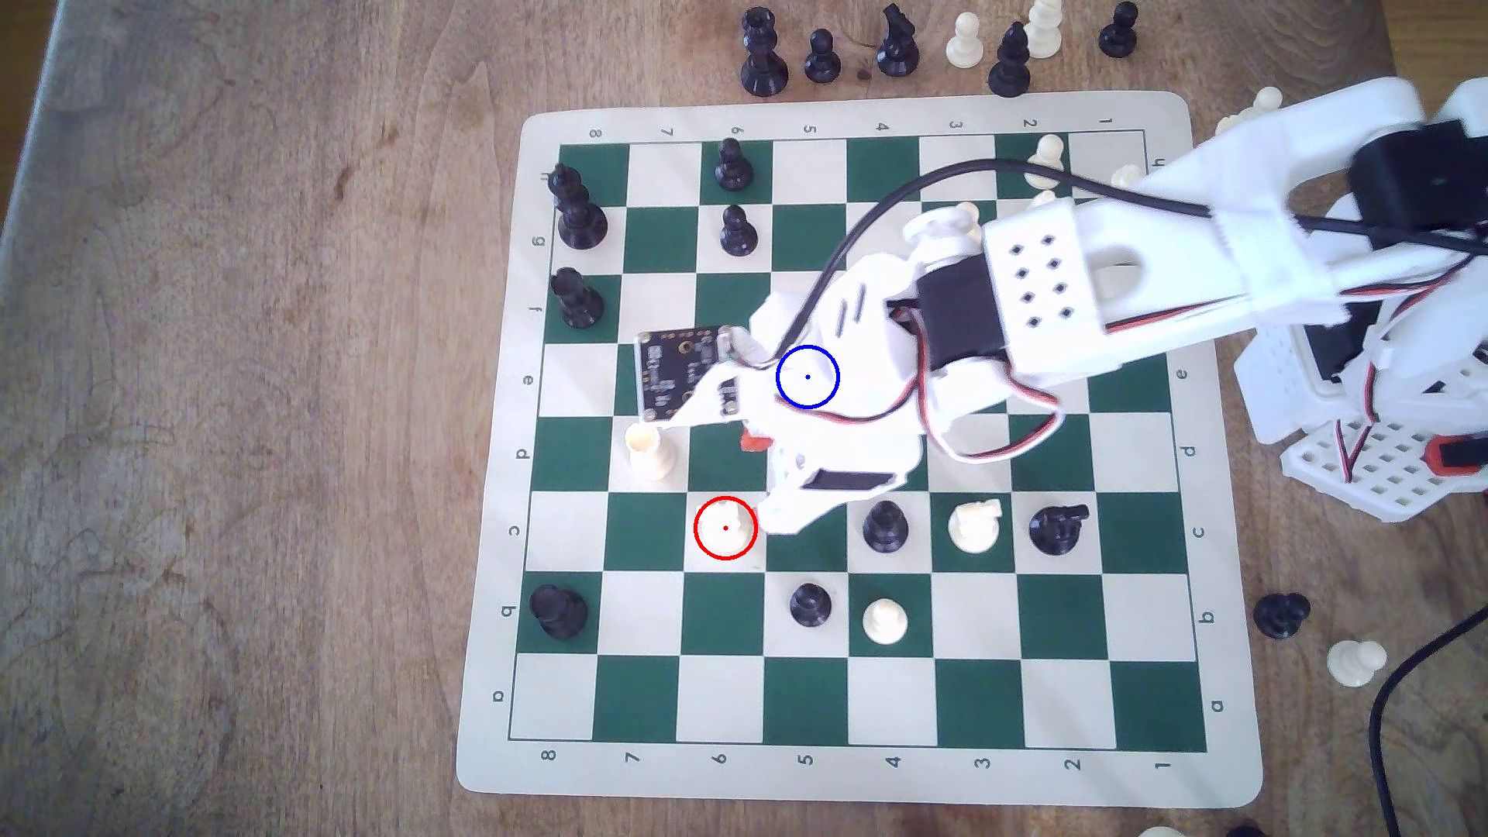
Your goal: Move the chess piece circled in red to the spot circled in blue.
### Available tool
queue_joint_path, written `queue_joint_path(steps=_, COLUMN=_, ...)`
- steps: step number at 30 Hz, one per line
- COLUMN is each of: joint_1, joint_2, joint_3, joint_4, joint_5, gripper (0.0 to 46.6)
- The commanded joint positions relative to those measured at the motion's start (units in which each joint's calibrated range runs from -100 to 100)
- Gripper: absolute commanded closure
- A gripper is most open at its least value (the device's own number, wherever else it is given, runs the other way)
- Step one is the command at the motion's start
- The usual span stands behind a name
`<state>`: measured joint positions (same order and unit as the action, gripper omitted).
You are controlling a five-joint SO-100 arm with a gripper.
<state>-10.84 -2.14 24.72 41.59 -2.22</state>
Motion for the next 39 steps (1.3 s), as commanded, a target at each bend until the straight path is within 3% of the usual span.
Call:
queue_joint_path(steps=1, joint_1=-1.48, joint_2=1.37, joint_3=-8.31, joint_4=0.26, joint_5=-1.22, gripper=31.8)
queue_joint_path(steps=21, joint_1=-2.1, joint_2=9.69, joint_3=-13.84, joint_4=-3.1, joint_5=-1.51, gripper=32.9)
queue_joint_path(steps=25, joint_1=-2.26, joint_2=9.95, joint_3=-14.02, joint_4=-3.26, joint_5=-1.51, gripper=35.3)
queue_joint_path(steps=32, joint_1=-2.73, joint_2=9.78, joint_3=-13.93, joint_4=-2.94, joint_5=-1.47, gripper=46.2)
queue_joint_path(steps=39, joint_1=-3.12, joint_2=9.27, joint_3=-14.93, joint_4=-2.12, joint_5=-1.51, gripper=46.4)
